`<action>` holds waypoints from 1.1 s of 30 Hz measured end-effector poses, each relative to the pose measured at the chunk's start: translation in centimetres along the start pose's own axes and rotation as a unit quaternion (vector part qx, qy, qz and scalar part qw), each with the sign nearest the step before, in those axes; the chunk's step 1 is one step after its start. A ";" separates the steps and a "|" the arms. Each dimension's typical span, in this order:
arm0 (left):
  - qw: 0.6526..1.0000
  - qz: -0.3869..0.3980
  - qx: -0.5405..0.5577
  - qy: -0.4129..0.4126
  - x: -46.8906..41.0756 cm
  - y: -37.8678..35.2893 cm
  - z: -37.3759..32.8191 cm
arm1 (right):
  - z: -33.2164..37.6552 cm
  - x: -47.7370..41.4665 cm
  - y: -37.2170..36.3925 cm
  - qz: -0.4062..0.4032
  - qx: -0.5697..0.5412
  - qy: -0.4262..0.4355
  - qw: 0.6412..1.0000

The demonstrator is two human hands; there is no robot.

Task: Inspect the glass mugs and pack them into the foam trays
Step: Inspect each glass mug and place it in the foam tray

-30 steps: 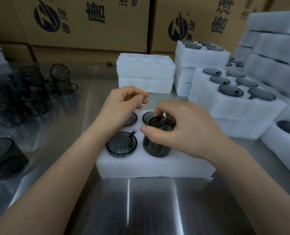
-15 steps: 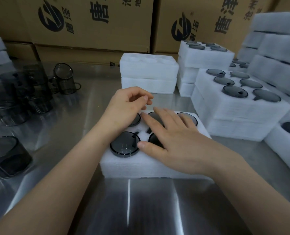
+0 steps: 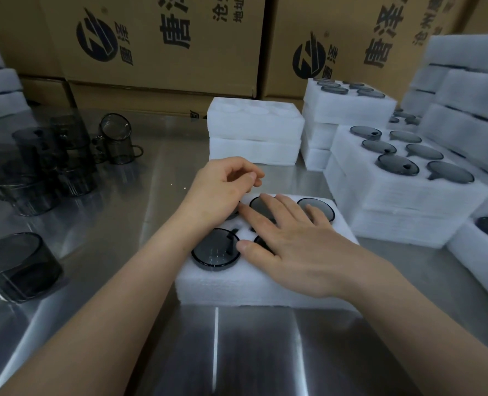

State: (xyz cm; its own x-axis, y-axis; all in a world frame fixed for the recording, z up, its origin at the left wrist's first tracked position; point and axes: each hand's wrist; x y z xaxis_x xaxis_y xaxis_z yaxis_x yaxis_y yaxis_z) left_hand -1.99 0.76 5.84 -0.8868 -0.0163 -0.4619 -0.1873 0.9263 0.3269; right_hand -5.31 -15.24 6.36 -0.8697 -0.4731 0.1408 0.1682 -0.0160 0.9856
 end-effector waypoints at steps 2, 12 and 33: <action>1.000 0.001 -0.001 -0.006 -0.1 0.0 0.1 | 0.0 0.0 -0.1 -0.008 -0.014 0.003 1.000; 0.926 -0.201 -0.317 -0.031 -0.6 4.4 0.3 | -0.5 -0.5 -0.2 -0.085 -0.116 0.012 0.990; 0.811 -0.253 -0.469 0.244 0.9 12.4 7.4 | -0.7 -0.8 -0.5 -0.109 -0.139 0.014 0.984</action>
State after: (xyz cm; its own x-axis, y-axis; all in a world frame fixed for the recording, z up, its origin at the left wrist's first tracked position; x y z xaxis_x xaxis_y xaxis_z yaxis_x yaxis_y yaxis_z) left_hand -1.98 15.03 3.37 -0.6156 -0.6632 -0.4257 -0.6145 0.0659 0.7861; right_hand -4.33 -15.46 5.66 -0.8871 -0.4550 -0.0779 0.1028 -0.3593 0.9276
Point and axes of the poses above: each hand's wrist, its own x-axis away from the middle knuckle, its own y-axis out of the back of the hand, z = x × y, and after that the axes turned 7 degrees about -y, right-handed
